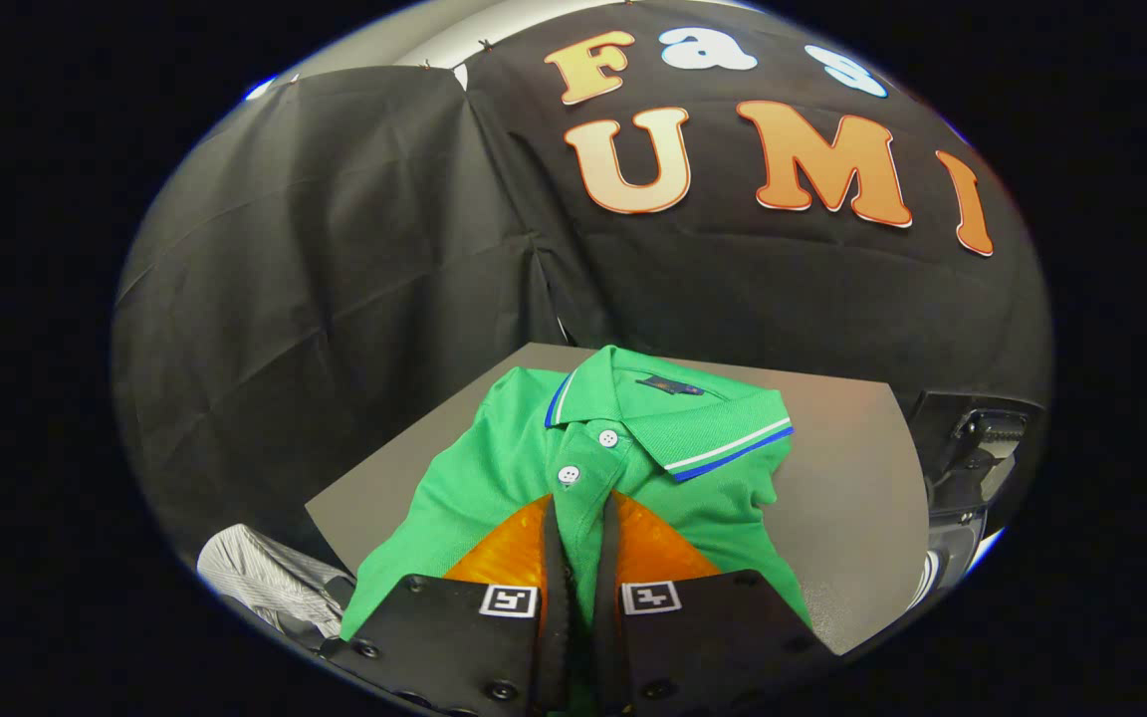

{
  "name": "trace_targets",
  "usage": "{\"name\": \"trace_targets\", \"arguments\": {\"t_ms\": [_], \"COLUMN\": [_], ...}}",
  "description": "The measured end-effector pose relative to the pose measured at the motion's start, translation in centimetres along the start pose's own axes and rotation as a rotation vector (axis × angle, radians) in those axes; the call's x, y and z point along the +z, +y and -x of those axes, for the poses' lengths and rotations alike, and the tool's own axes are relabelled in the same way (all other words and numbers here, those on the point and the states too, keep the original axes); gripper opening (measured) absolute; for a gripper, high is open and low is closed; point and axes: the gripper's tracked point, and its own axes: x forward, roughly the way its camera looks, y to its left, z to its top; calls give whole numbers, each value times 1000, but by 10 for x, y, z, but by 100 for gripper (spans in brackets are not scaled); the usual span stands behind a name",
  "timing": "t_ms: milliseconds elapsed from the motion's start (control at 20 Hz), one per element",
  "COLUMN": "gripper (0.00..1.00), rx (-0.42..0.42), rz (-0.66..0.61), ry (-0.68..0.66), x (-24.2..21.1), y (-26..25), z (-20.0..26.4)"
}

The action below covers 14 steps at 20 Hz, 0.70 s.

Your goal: Put the clothes into the washing machine and then close the washing machine lid.

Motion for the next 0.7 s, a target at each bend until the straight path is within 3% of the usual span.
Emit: {"name": "trace_targets", "arguments": {"t_ms": [400, 700], "gripper": [17, 17], "rx": [142, 188], "rz": [-86, -106], "ry": [-287, -430], "x": [43, 89], "y": [11, -4], "z": [70, 141]}}
